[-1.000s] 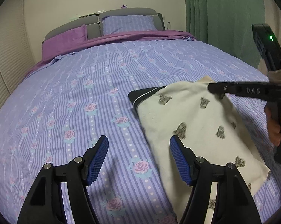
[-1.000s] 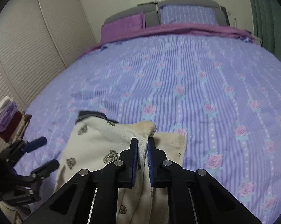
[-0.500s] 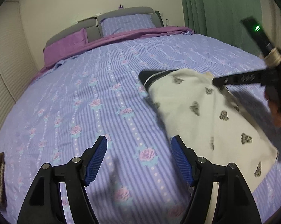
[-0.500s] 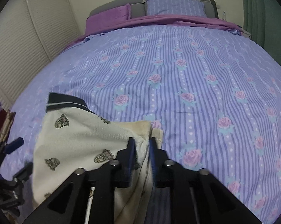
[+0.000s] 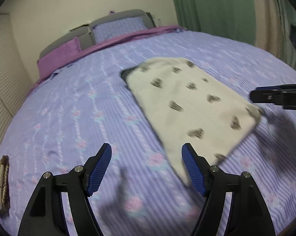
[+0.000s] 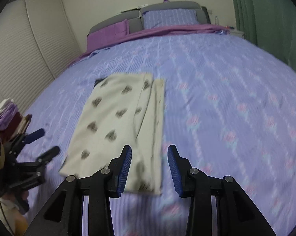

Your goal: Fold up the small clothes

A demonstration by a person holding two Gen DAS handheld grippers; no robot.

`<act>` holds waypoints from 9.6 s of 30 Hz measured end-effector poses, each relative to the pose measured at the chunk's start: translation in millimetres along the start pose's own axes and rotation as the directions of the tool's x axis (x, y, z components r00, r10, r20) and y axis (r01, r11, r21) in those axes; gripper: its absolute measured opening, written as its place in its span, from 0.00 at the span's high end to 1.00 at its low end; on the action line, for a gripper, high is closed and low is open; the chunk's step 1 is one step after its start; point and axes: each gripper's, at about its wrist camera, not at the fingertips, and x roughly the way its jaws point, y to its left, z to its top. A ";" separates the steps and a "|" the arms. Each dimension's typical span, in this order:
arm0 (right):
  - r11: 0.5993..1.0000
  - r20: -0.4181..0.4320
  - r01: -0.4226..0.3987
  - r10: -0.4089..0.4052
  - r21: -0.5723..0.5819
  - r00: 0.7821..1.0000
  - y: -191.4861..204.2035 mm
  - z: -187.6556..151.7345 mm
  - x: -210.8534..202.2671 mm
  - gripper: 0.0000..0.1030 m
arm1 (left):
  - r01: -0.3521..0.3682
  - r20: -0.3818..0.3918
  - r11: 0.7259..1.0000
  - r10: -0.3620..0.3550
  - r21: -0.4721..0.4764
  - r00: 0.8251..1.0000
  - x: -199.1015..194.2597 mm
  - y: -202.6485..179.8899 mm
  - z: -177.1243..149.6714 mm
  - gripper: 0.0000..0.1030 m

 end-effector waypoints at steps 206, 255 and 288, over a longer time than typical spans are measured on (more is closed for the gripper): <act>0.980 0.314 0.046 0.017 -0.194 0.949 312.6 -57.2 -230.8 0.02 | -0.185 0.090 0.856 0.258 -0.483 0.962 -357.8 174.1 -80.8 0.00; 0.982 0.391 0.131 -0.069 -0.135 0.918 261.2 -130.7 -315.1 0.02 | -0.142 0.160 0.878 0.238 -0.458 0.958 -413.8 57.3 -108.6 0.00; 0.984 0.383 0.121 -0.062 -0.131 0.922 254.2 -129.0 -315.9 0.02 | -0.167 0.153 0.870 0.265 -0.465 0.952 -413.9 51.5 -107.3 0.00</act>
